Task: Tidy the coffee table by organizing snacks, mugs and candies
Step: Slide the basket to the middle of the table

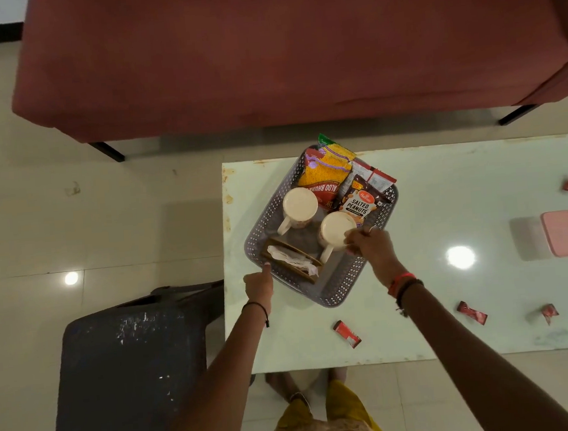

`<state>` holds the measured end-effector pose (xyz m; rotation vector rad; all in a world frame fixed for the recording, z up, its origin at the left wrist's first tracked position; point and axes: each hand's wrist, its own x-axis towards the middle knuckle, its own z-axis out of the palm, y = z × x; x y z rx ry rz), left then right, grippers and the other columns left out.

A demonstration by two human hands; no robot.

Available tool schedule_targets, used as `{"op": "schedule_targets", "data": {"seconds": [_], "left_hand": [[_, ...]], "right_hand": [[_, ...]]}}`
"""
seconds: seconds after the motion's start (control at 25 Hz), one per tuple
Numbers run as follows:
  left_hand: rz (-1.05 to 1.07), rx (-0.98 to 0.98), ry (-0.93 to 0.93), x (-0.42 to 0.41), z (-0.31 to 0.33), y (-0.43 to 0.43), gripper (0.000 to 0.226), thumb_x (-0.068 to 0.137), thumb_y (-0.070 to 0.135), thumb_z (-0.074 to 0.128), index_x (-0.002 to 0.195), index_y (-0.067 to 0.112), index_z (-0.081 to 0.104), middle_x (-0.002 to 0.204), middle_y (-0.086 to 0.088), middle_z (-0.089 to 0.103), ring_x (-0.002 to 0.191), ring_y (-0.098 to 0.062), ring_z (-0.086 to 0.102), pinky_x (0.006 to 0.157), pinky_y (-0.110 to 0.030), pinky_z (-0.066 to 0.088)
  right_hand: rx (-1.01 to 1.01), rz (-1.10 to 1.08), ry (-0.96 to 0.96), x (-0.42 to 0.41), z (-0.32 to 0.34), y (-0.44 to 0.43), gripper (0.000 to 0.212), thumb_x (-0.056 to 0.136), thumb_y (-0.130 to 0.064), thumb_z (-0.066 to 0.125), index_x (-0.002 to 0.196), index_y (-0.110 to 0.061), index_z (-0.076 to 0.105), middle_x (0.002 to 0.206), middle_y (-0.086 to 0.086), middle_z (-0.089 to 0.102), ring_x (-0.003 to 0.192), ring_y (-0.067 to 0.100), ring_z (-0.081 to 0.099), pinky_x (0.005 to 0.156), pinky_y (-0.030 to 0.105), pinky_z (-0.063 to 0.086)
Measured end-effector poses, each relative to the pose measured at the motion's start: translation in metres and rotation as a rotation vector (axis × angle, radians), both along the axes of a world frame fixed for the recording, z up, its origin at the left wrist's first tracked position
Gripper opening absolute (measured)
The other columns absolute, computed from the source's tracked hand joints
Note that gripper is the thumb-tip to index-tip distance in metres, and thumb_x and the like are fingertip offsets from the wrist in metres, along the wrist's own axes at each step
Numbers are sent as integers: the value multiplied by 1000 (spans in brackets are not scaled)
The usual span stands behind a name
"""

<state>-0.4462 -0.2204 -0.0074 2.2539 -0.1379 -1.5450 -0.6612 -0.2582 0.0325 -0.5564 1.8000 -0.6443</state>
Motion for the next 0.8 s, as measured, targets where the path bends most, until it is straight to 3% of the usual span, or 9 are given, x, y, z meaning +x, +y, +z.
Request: {"op": "schedule_targets", "data": {"seconds": [0.08, 0.24, 0.36, 0.48, 0.64, 0.68, 0.72, 0.8], "left_hand": [[14, -24, 70, -6, -2, 2, 42, 94, 22, 53, 118, -12, 53, 112, -26, 63, 107, -33, 62, 94, -40, 51], [53, -7, 149, -5, -8, 7, 18, 92, 9, 48, 99, -4, 59, 107, -23, 65, 99, -29, 63, 89, -36, 50], [65, 0, 253, -7, -12, 13, 22, 98, 20, 42, 98, 5, 58, 101, -12, 64, 96, -22, 61, 91, -36, 47], [137, -19, 322, -7, -18, 18, 27, 99, 25, 41, 90, 8, 60, 97, -8, 66, 93, -21, 63, 97, -39, 46], [293, -61, 334, -13, -24, 18, 33, 100, 29, 39, 80, 11, 58, 82, -6, 65, 78, -17, 63, 88, -35, 50], [339, -68, 336, -17, -25, 17, 36, 100, 32, 38, 79, 10, 57, 81, -7, 64, 76, -17, 63, 86, -34, 51], [386, -73, 343, -20, -25, 16, 38, 100, 33, 37, 78, 9, 56, 80, -8, 64, 75, -18, 62, 87, -35, 51], [461, -84, 353, -25, -24, 14, 40, 100, 34, 36, 75, 9, 54, 78, -9, 62, 74, -19, 61, 83, -34, 52]], "right_hand": [[-79, 65, 127, -24, 11, -34, 14, 88, -4, 57, 79, -3, 68, 67, 6, 64, 56, 15, 60, 61, 24, 55], [-170, 166, 413, -55, 13, -107, 17, 87, -11, 54, 81, -6, 69, 79, 10, 66, 72, 19, 59, 59, 22, 47], [-202, 280, 541, -69, -2, -150, 32, 92, -22, 53, 90, 5, 69, 96, 21, 70, 91, 30, 63, 82, 33, 48], [-138, 429, 465, -69, -17, -179, 35, 98, -19, 44, 117, 7, 59, 107, 29, 66, 105, 38, 61, 90, 41, 48], [-61, 561, 410, -58, -29, -194, 43, 102, -26, 35, 132, 2, 48, 92, 24, 62, 104, 34, 60, 77, 36, 46], [-62, 597, 434, -55, -32, -198, 42, 103, -28, 33, 124, 2, 54, 86, 25, 59, 103, 37, 59, 76, 36, 42], [-79, 628, 475, -53, -33, -200, 44, 103, -31, 33, 104, 2, 62, 79, 24, 54, 98, 37, 58, 76, 35, 36], [-60, 637, 510, -49, -32, -202, 50, 100, -42, 35, 63, -12, 50, 72, 15, 47, 79, 30, 52, 71, 29, 34]]}}
